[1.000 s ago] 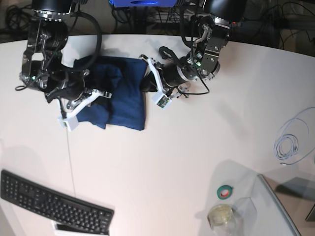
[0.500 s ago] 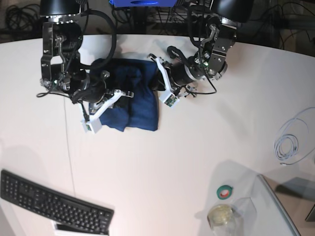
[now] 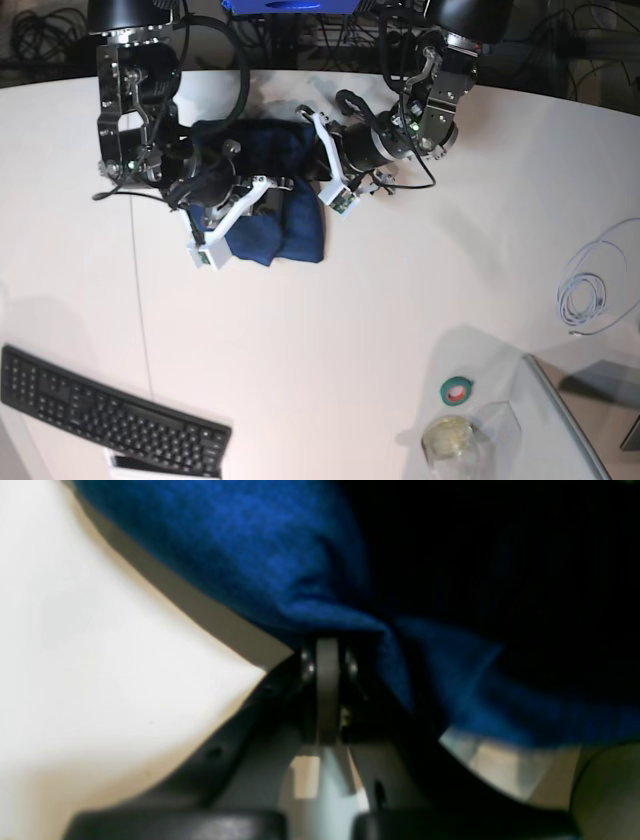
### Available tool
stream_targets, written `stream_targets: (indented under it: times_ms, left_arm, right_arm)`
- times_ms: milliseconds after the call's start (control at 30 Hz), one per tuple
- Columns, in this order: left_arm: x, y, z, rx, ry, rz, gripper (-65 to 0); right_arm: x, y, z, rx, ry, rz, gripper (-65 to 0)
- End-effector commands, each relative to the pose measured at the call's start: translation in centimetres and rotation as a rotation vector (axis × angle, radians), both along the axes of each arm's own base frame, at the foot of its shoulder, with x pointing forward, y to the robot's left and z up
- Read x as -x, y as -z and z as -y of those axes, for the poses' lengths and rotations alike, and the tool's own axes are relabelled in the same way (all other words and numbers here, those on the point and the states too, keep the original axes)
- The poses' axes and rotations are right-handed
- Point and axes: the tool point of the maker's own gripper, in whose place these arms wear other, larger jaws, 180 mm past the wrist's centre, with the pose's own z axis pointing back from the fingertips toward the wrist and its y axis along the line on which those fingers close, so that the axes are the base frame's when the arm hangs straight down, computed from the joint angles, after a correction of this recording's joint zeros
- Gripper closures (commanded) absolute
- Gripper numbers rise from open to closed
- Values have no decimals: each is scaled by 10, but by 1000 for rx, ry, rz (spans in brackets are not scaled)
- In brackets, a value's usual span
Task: Layout the t-shirt on the table in an organized manner, then fold the t-shirt properly
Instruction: 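Fold the shirt in half, bringing both grippers' ends together, then press the folded bundle with the right gripper and release it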
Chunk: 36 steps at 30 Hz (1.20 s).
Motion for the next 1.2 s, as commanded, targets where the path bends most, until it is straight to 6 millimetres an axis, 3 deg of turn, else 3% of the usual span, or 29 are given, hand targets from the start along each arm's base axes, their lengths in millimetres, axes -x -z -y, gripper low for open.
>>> stream_targets:
  times_ms: [0, 267, 433, 500, 633, 733, 933, 1067, 1167]
  left_arm:
    - [-12, -13, 4, 30, -8, 42, 0]
    - [-14, -28, 5, 40, -7, 87, 0]
    - [-13, -31, -6, -20, 17, 83, 0]
    - [-13, -35, -16, -56, 27, 92, 0]
    - [-20, -44, -62, -119, -79, 105, 0]
    - [-19, -47, -117, -205, -168, 105, 0]
    - [11, -45, -220, -365, -306, 58, 0]
    - [34, -49, -271, -436, -406, 30, 0]
    - [44, -54, -299, -472, -468, 23, 0]
  right_arm:
    - [-9, -12, -8, -34, 4, 47, -8]
    - [-3, -16, -31, -49, -62, 57, -20]
    - [-3, -17, -34, -50, -71, 64, -192]
    - [-4, -18, -34, -50, -71, 65, -225]
    - [-4, -19, -36, -51, -79, 69, -236]
    - [-3, -19, -38, -51, -86, 68, -237]
    - [-4, -24, -56, -40, -118, 61, -245]
    - [-7, -28, -66, -14, -144, 63, -344]
    - [-8, -24, -73, 5, -155, 44, -348]
